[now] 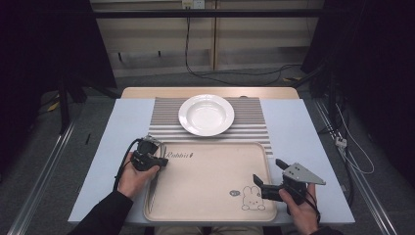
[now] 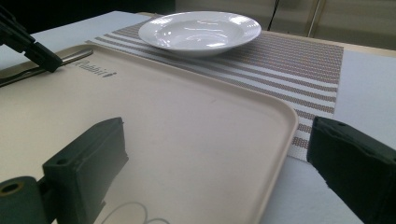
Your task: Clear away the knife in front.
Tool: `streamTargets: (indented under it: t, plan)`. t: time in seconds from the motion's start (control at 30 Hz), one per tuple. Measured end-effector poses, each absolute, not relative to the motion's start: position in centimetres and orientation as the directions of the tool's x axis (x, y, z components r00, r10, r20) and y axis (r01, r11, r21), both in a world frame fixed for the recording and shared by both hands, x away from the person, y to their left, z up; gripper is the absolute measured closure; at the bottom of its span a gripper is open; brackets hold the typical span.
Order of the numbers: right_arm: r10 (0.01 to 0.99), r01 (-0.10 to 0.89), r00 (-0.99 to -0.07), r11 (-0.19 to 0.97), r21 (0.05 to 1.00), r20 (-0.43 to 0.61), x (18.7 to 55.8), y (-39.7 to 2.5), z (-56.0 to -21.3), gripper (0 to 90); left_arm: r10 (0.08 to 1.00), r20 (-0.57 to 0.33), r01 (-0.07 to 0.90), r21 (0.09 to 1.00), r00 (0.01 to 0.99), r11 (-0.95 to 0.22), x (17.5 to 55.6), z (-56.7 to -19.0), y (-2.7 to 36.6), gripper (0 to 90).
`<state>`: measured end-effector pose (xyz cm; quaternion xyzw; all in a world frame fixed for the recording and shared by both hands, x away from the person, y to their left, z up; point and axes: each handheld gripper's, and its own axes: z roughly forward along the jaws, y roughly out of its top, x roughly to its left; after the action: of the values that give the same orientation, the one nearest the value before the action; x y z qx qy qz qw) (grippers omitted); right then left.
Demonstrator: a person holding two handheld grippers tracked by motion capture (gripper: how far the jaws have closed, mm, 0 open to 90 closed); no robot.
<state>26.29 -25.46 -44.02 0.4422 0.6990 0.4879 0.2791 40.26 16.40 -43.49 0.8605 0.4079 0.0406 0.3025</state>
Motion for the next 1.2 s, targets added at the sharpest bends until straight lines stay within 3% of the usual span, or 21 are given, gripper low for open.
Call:
streamTargets:
  t: [0.17,0.4,0.57,0.83,1.03,1.2]
  plan:
    - [0.889,0.346,-0.456,0.138,0.928,0.037,26.3,-25.4,-44.0,4.4,0.72,-0.174,0.668,0.564,0.672,-0.487,40.2,-43.6,16.4,89.9]
    - [0.889,0.343,-0.456,0.131,0.93,0.043,26.3,-25.4,-44.0,4.4,0.691,-0.153,0.608,0.629,0.707,-0.484,39.6,-43.0,15.9,82.3]
    - [0.889,0.343,-0.455,0.129,0.93,0.045,26.3,-25.4,-44.0,4.4,0.689,-0.142,0.576,0.68,0.711,-0.454,39.1,-42.5,15.7,64.2]
    - [0.889,0.346,-0.456,0.128,0.93,0.047,26.3,-25.4,-44.0,4.4,0.707,-0.126,0.537,0.745,0.696,-0.397,38.3,-41.5,15.3,23.5]
    - [0.889,0.345,-0.455,0.124,0.93,0.05,26.3,-25.4,-44.0,4.4,0.71,-0.13,0.525,0.766,0.692,-0.372,37.4,-40.8,15.4,9.9]
    - [0.89,0.345,-0.454,0.127,0.93,0.047,26.2,-25.5,-44.0,4.4,0.732,-0.11,0.52,0.774,0.673,-0.362,36.7,-40.3,15.9,7.3]
